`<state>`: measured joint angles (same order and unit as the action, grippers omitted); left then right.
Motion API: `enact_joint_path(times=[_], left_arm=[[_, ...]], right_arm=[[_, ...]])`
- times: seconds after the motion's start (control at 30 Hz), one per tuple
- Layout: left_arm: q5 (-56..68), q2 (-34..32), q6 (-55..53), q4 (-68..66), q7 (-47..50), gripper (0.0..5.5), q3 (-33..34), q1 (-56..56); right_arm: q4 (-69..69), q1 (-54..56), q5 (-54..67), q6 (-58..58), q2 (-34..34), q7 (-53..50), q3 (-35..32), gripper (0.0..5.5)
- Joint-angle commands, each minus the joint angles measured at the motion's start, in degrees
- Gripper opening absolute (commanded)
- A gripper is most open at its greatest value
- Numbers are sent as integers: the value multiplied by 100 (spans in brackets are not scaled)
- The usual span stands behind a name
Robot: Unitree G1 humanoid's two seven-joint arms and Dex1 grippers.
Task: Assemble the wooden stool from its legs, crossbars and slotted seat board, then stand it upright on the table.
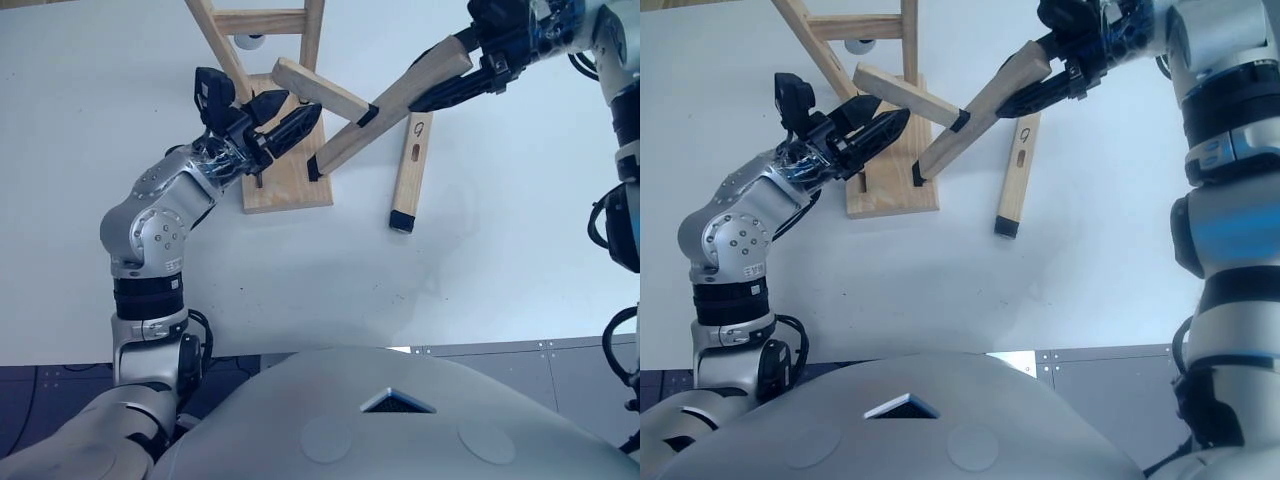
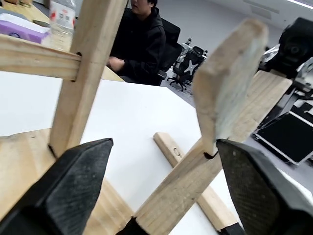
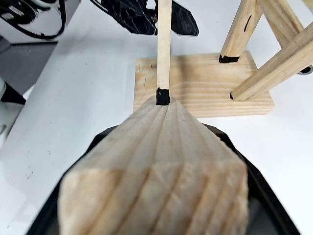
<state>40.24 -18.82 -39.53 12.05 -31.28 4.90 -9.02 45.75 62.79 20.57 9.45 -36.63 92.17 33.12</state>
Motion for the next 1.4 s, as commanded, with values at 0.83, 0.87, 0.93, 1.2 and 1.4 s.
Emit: enact_joint_path(times=[0.83,0.87,0.93,1.2,1.4], left_arm=[[-2226,254,371,-985,1267,388,-443,461],[-2248,319,378,-996,1312,388,-469,470],[-2286,406,379,-1004,1384,388,-493,481],[-2127,437,21,112,1569,388,-211,273],[-2188,563,-676,707,1886,388,-535,66]], right_arm=[[345,1584,-652,262,314,32,2100,206],[365,1621,-676,342,349,32,2139,206],[390,1675,-738,397,397,32,2196,206],[230,1764,-568,688,406,32,2219,206],[79,1835,-371,1053,407,32,2029,206]])
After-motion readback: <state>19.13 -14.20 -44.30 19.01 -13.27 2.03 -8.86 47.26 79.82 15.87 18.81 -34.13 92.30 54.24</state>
